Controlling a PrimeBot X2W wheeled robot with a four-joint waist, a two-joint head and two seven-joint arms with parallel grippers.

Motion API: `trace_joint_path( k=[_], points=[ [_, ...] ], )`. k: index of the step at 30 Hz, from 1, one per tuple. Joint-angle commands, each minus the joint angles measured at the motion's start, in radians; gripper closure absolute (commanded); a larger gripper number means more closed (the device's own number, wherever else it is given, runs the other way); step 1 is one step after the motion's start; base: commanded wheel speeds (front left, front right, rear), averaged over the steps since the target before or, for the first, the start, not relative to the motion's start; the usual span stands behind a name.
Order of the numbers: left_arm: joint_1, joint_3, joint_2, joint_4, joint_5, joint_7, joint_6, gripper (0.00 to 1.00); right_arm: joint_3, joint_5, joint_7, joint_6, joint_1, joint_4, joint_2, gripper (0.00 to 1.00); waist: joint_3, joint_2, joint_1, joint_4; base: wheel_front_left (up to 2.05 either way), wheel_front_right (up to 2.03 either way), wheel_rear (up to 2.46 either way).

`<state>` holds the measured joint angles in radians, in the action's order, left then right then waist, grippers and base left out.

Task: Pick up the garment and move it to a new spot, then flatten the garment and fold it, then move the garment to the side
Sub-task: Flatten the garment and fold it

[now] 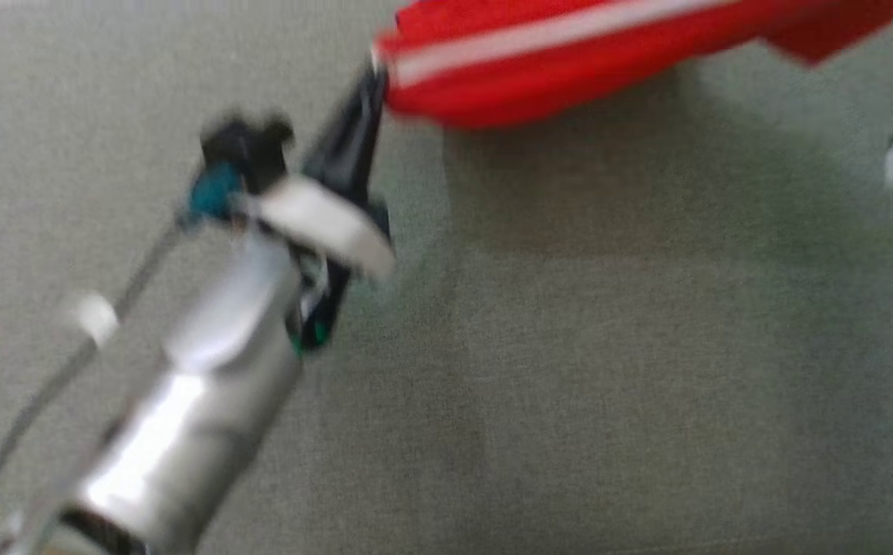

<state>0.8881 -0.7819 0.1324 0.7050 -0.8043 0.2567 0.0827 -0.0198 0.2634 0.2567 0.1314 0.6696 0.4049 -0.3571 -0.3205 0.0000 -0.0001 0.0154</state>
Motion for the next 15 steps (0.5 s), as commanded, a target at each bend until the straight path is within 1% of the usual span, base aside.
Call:
trace_joint_path(
  k=[1, 5, 7, 10, 12, 15],
  points=[
    [-0.012, 0.046, 0.032, -0.037, 0.018, 0.005, -0.003, 1.0, 0.002, 0.014, 0.005, -0.001, -0.014, -0.046, -0.01, 1.0, 0.043, 0.0, 0.0001, 0.001, 0.0, 0.0, 0.0],
    [-0.211, 0.085, 0.04, -0.123, 0.066, 0.005, -0.019, 1.0, 0.012, 0.045, 0.005, -0.001, -0.176, -0.091, 0.0, 1.0, 0.12, 0.0, 0.0001, 0.006, 0.0, 0.0, 0.0],
    [-0.322, 0.101, 0.034, -0.152, 0.044, 0.005, -0.017, 1.0, 0.025, 0.054, -0.001, -0.001, -0.264, -0.122, 0.009, 1.0, 0.161, 0.0, 0.0001, 0.007, 0.0, 0.0, 0.0],
    [-0.459, 0.089, 0.049, -0.19, 0.023, 0.005, -0.019, 1.0, 0.054, 0.064, -0.029, -0.001, -0.397, -0.181, 0.033, 1.0, 0.211, 0.0, 0.0001, 0.007, 0.0, 0.0, 0.0],
    [-0.534, 0.081, 0.065, -0.224, 0.015, 0.004, -0.033, 1.0, 0.078, 0.068, -0.053, -0.001, -0.486, -0.227, 0.052, 1.0, 0.237, 0.0, 0.0001, 0.004, 0.0, 0.0, 0.0],
    [-0.636, 0.067, 0.092, -0.295, 0.013, 0.001, -0.067, 1.0, 0.121, 0.066, -0.087, -0.001, -0.62, -0.312, 0.091, 1.0, 0.267, 0.0, 0.0001, -0.003, 0.0, 0.0, 0.0]
  ],
)
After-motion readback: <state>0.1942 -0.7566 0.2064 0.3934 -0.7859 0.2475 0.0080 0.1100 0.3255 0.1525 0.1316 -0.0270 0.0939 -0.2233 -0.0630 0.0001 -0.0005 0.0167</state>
